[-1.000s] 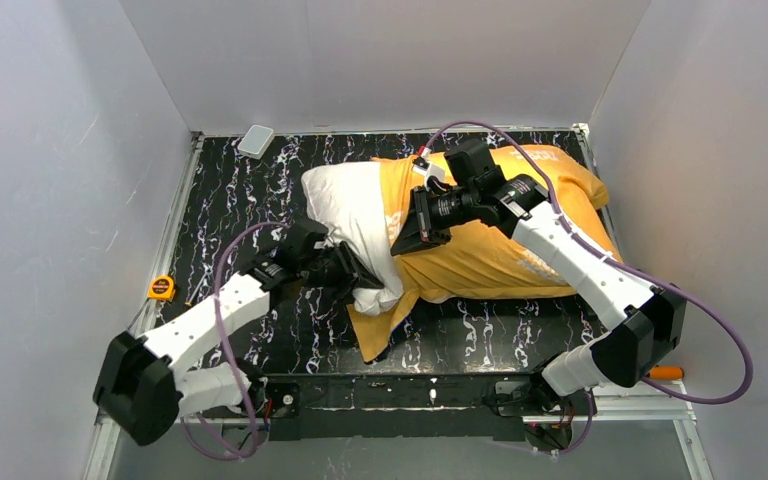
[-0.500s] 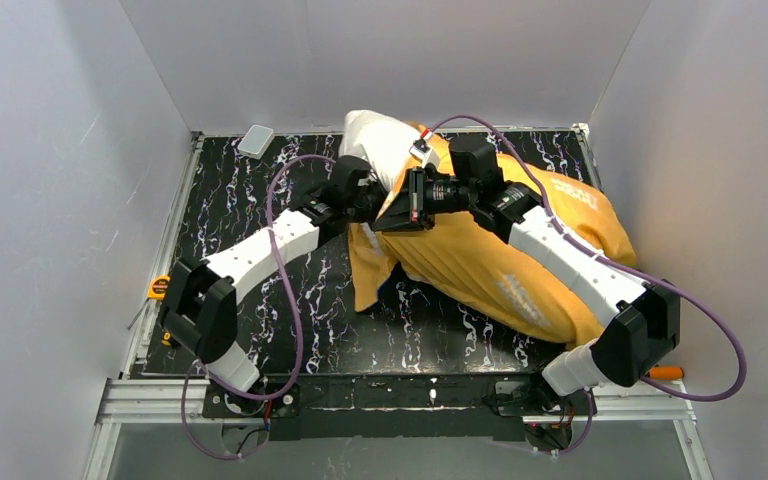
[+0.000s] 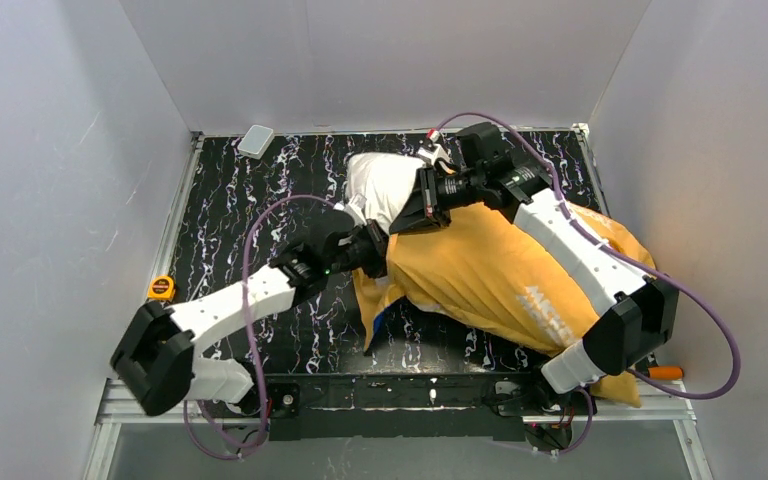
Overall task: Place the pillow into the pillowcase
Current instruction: Stuff the pillow into the pillowcase.
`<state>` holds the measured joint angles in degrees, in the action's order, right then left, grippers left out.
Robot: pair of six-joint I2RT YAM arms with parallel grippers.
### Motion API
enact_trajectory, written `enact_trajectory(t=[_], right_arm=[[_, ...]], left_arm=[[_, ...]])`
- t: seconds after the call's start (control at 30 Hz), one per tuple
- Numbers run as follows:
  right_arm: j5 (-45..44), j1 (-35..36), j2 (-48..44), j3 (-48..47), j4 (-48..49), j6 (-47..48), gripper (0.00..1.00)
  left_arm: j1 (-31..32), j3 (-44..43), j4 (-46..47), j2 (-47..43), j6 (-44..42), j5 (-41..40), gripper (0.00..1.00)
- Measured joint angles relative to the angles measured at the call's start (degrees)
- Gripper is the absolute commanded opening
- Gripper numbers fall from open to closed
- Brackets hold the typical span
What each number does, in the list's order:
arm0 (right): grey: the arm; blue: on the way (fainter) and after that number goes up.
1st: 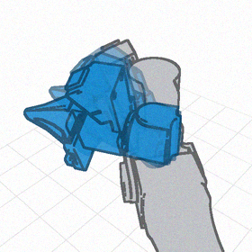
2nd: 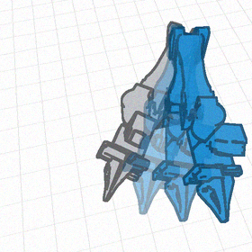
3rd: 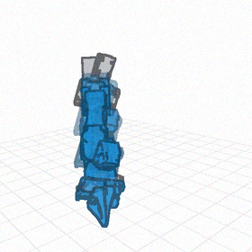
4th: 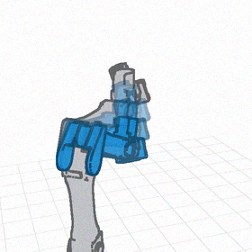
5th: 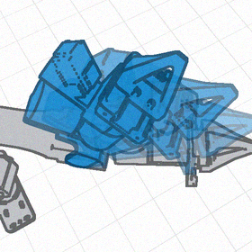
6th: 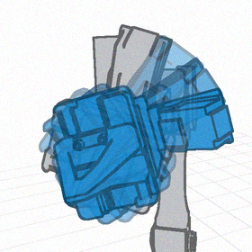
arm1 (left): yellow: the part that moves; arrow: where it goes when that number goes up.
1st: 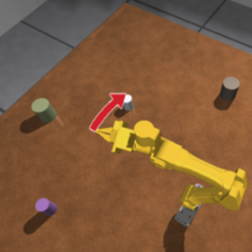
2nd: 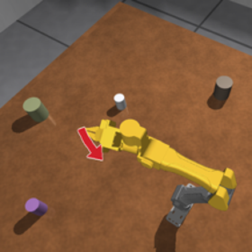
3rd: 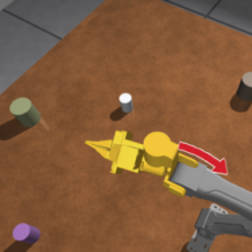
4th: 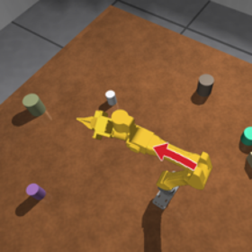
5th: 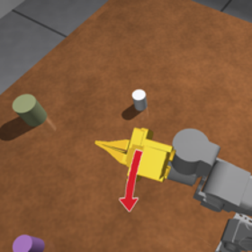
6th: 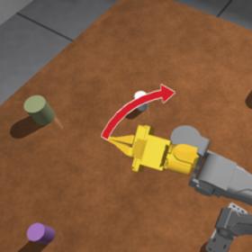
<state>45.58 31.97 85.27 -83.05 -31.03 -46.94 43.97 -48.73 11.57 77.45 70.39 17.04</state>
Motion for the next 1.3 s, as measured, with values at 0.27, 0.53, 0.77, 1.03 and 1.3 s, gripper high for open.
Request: enact_trajectory(t=[0.27,0.53,0.77,1.03,1.3], right_arm=[[0.4,1.1,6.7,-16.2,-16.1,13.6,0.13],[-4.4,3.5,9.1,-20.4,-24.1,23.2,0.69],[-18.1,3.5,7.5,-26.5,-27.2,27.3,0.81],[-29.2,3.3,10.8,-35.4,-29.4,27.9,0.85],[-33.2,2.7,21.5,-35.8,-30.1,28.9,0.81]], left_arm=[[2.9,5.8,-0.2,-12.0,2.1,1.5,0.8],[2.0,-10.0,-38.9,-12.0,-11.0,-1.2,0.95],[-9.1,-19.2,-61.9,-12.3,-21.3,-5.9,0.96],[-17.2,-25.0,-66.8,-8.4,-28.7,-5.3,0.96],[-19.8,-28.0,-59.4,4.0,-30.5,0.4,0.85]])
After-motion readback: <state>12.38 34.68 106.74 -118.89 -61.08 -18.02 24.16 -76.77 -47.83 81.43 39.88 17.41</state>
